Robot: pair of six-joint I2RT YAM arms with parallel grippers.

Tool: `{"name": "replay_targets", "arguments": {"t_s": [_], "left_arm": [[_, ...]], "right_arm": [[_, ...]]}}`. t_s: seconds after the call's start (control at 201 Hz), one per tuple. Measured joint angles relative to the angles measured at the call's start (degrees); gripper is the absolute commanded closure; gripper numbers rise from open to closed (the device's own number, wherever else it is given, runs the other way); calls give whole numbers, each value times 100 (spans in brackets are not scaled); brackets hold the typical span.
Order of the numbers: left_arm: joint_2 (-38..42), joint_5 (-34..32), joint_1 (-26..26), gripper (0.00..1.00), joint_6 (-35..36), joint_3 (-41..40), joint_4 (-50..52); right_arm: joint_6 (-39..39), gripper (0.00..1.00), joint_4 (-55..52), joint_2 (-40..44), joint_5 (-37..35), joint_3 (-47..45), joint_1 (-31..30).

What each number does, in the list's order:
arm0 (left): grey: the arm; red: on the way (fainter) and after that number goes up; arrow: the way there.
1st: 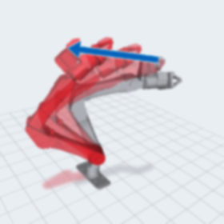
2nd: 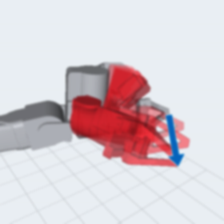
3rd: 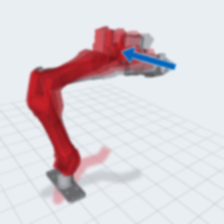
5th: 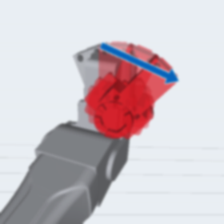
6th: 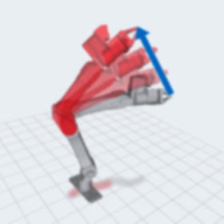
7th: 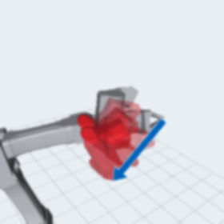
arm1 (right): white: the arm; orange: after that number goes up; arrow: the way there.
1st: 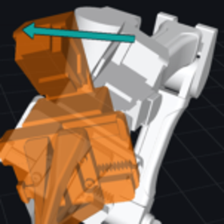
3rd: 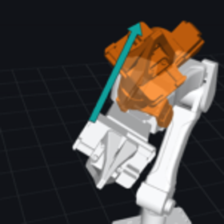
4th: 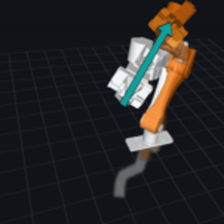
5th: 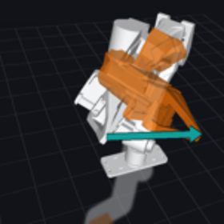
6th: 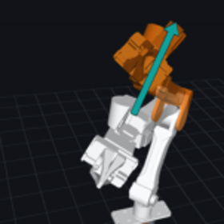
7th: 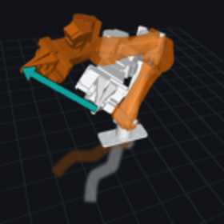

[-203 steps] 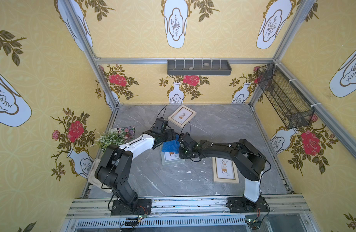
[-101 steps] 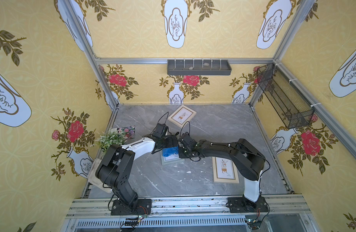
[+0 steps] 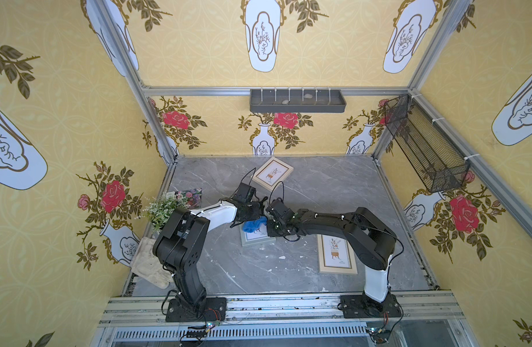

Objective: Wipe the picture frame with a cloth
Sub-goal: Wipe the dirt from the picture frame.

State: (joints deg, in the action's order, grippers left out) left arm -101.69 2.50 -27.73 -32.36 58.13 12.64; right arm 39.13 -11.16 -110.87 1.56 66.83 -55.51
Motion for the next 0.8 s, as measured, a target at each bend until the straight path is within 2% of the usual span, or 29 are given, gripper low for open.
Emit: {"name": "replay_targets", "arguments": {"t_s": [0.09,0.239,0.577,0.677,0.796], "left_arm": [[90,-98,205,99,37,4,160],[173,-308,498,100,37,157,295],[-1054,-9,-175,100,42,1598,308],[-1075,9,-140,100,46,1521,258],[-664,42,214,100,96,855,4]], "right_arm": [[0,84,11,0,0,-4,0],[-2,84,50,0,-24,-17,-2],[2,84,28,-68,-79,63,-68],[4,84,37,-61,-98,48,-70],[26,84,125,-17,-111,-46,-28]]}}
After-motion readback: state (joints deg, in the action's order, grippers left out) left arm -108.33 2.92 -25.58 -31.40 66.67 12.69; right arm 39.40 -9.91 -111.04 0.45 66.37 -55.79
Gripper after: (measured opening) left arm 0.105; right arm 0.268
